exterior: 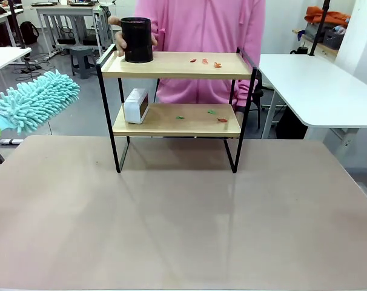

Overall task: Clean the shelf.
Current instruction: Clean the specific tier of the Shelf with the Duster once objects are removed.

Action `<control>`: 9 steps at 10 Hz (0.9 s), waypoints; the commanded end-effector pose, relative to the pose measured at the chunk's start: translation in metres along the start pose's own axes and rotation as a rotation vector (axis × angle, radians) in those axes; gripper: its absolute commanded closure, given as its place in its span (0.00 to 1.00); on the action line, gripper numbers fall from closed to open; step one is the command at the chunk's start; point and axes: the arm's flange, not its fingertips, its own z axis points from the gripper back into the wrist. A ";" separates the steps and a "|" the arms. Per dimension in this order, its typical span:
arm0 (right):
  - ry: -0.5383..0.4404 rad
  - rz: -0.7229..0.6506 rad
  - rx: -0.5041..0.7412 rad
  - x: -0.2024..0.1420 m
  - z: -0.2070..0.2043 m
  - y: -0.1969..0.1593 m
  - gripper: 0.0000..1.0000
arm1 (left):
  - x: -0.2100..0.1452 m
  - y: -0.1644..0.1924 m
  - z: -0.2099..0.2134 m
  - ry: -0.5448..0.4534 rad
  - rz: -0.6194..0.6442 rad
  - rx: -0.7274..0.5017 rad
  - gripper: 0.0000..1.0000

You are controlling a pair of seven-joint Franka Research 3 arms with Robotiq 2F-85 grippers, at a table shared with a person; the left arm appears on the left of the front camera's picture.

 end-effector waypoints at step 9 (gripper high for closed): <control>-0.014 0.029 0.024 0.003 -0.002 0.001 0.00 | 0.072 -0.129 0.054 -0.021 -0.175 0.150 0.88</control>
